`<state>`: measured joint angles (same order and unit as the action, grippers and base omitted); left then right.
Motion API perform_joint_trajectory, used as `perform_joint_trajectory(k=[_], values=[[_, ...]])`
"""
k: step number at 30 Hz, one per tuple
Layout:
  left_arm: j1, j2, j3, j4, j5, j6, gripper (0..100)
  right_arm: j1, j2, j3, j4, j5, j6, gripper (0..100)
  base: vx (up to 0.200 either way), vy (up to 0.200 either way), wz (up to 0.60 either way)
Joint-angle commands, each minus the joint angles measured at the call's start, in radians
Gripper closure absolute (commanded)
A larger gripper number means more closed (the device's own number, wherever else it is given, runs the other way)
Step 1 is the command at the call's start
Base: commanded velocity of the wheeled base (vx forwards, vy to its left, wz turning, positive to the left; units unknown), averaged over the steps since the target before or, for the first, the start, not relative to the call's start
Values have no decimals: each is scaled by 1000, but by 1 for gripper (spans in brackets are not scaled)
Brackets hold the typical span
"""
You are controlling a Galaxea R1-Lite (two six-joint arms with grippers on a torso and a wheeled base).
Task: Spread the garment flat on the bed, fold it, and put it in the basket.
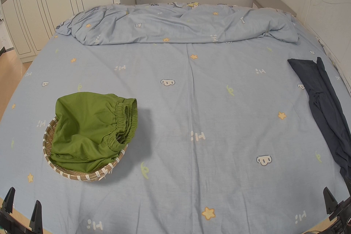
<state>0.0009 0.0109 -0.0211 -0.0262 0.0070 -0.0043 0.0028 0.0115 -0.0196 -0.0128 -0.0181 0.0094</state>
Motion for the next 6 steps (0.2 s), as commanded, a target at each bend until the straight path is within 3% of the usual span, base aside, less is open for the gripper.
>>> perform_joint_trajectory(k=[1,6], values=[[1,-11,21,0,1,0,0,0,1,20,-1,-2,3,0,0,0,0],[1,-11,21,0,1,-2,0,0,1,20,-1,0,-2,0,0,0,0]])
